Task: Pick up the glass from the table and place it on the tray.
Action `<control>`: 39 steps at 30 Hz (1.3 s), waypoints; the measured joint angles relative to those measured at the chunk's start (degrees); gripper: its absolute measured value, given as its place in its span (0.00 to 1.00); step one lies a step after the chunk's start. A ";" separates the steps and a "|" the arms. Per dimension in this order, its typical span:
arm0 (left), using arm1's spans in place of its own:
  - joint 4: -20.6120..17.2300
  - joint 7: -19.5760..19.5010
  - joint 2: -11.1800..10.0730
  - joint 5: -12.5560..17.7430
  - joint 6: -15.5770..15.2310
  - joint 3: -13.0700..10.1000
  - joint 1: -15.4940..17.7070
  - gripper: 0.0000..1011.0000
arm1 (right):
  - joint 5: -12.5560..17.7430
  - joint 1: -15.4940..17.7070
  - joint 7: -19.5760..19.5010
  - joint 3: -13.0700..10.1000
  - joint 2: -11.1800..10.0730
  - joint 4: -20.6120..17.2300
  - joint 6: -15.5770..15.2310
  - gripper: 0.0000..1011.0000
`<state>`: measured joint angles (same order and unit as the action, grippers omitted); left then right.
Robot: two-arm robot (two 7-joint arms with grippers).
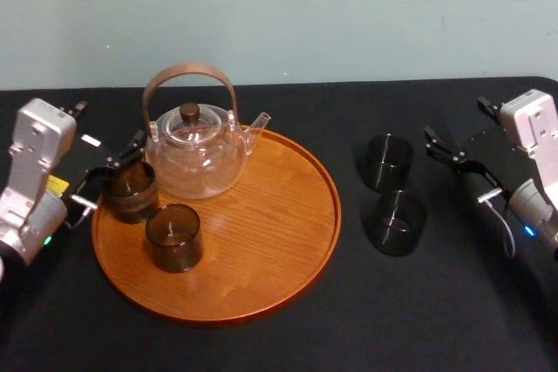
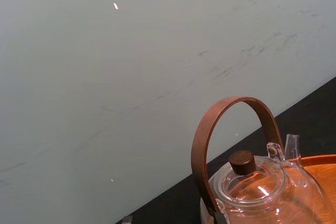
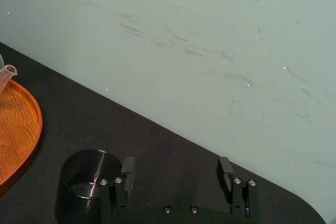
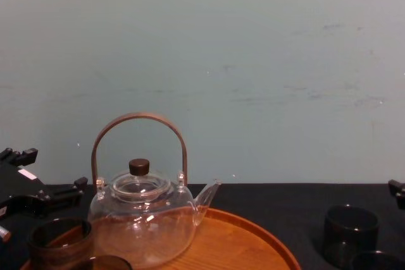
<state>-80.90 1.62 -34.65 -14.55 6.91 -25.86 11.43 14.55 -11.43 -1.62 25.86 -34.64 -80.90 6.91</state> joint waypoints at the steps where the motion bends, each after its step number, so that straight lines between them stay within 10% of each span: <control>1: 0.00 0.00 0.00 0.00 0.00 0.00 0.00 0.99 | 0.00 0.00 0.00 0.00 0.00 0.00 0.00 0.99; 39: 0.00 0.00 0.00 0.00 0.00 0.00 0.00 0.99 | 0.00 0.00 0.00 0.00 0.00 0.00 0.00 0.99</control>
<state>-80.90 1.62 -34.65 -14.55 6.91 -25.86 11.43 14.55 -11.43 -1.62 25.86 -34.65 -80.90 6.91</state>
